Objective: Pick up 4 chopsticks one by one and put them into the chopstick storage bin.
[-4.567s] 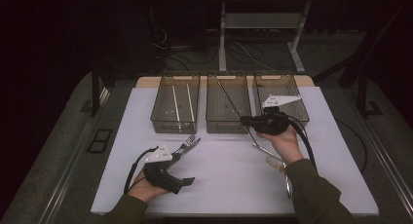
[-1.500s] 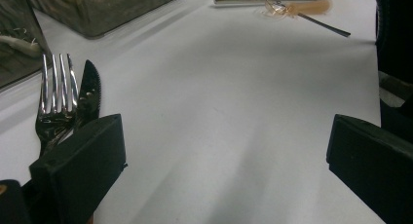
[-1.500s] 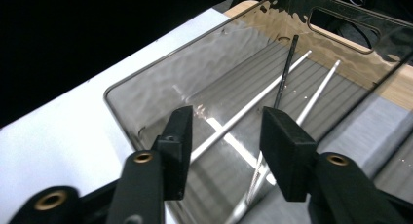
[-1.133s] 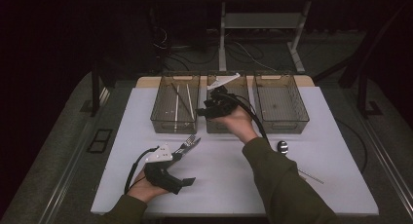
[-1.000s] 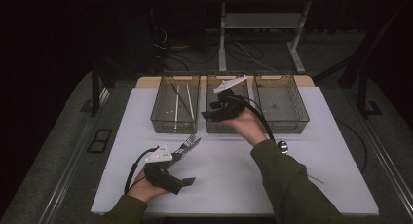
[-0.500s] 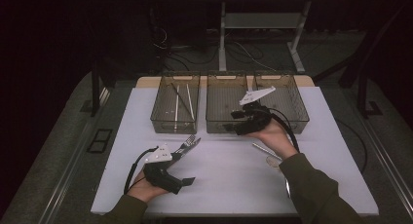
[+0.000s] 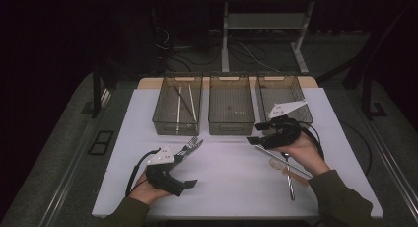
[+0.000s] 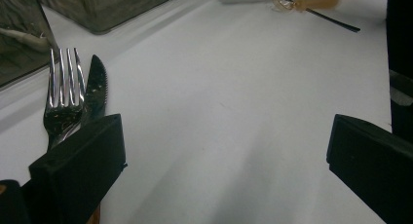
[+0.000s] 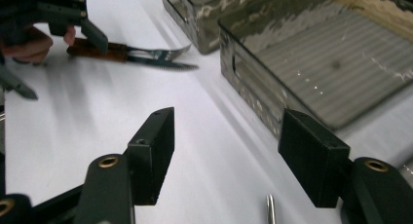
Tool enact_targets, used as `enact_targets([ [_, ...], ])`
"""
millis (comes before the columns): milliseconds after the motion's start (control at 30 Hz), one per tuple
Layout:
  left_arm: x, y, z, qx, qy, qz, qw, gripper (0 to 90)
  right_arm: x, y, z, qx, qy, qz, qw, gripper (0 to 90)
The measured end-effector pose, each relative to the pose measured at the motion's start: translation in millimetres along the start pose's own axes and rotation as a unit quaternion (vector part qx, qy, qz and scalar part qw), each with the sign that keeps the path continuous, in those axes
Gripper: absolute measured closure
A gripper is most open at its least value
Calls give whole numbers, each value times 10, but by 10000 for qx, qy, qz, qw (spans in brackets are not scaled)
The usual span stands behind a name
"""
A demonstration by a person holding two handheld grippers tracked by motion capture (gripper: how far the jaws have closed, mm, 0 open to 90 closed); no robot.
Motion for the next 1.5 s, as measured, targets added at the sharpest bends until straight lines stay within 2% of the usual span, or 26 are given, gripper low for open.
enact_targets([
  [100, 4, 0, -4, 7, -16, -13, 10000, 0, 11, 139, 84, 10, -20, -32, 10000, 416],
  [267, 1, 1, -3, 15, -25, -25, 10000, 0, 0, 432, 197, 368, -7, -154, 9992, 494],
  [400, -6, 1, -3, 16, -15, -23, 10000, 0, -37, 628, 304, 640, 100, -250, 9976, 539],
  [467, -9, 0, -2, 13, -10, -29, 10000, 0, -66, 694, 367, 696, 242, -264, 9969, 543],
  [667, -10, -6, -7, 11, -4, -54, 10000, 0, -108, 881, 500, 870, 322, -404, 9949, 597],
  [767, -17, -6, -14, 20, 9, -51, 10000, 0, -136, 1032, 535, 1203, 397, -457, 9909, 626],
  [900, -15, -5, -15, 25, 11, -56, 10000, 0, -183, 1208, 555, 1682, 447, -536, 9833, 646],
  [1200, -23, -1, -20, 46, 21, -87, 9999, 0, -198, 1349, 529, 2206, 441, -626, 9724, 724],
  [1433, -26, 0, -23, 53, 33, -99, 9999, 0, -224, 1462, 482, 2709, 441, -599, 9597, 740],
  [1500, -28, 3, -26, 64, 36, -103, 9999, 0, -227, 1473, 469, 2774, 417, -572, 9581, 746],
])
Point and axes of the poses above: each handheld gripper's, and its own axes: z roughly backward along the jaws, y roughly out of its underside, x roughly to its left, the point moved 9 cm from there along -z, roughly forward along the jaws, and after that the axes turned 14 degrees about -y, right-handed, at the moved point
